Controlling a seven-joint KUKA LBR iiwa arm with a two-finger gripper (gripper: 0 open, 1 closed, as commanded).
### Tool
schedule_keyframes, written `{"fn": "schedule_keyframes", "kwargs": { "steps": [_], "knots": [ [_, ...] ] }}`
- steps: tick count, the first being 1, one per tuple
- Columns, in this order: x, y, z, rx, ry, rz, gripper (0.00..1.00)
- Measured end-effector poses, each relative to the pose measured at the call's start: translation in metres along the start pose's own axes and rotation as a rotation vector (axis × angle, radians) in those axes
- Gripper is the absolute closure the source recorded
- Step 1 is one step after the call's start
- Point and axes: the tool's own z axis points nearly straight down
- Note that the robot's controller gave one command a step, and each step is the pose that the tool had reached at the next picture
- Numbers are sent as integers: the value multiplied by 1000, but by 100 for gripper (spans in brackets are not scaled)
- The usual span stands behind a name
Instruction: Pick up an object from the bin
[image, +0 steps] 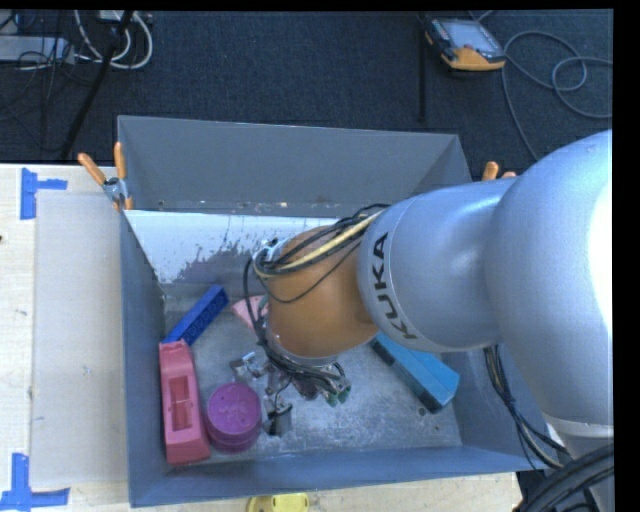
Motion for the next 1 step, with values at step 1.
{"fn": "schedule_keyframes", "kwargs": {
  "steps": [1],
  "knots": [
    [0,-4,-8,5,1,2,100]
  ]
}}
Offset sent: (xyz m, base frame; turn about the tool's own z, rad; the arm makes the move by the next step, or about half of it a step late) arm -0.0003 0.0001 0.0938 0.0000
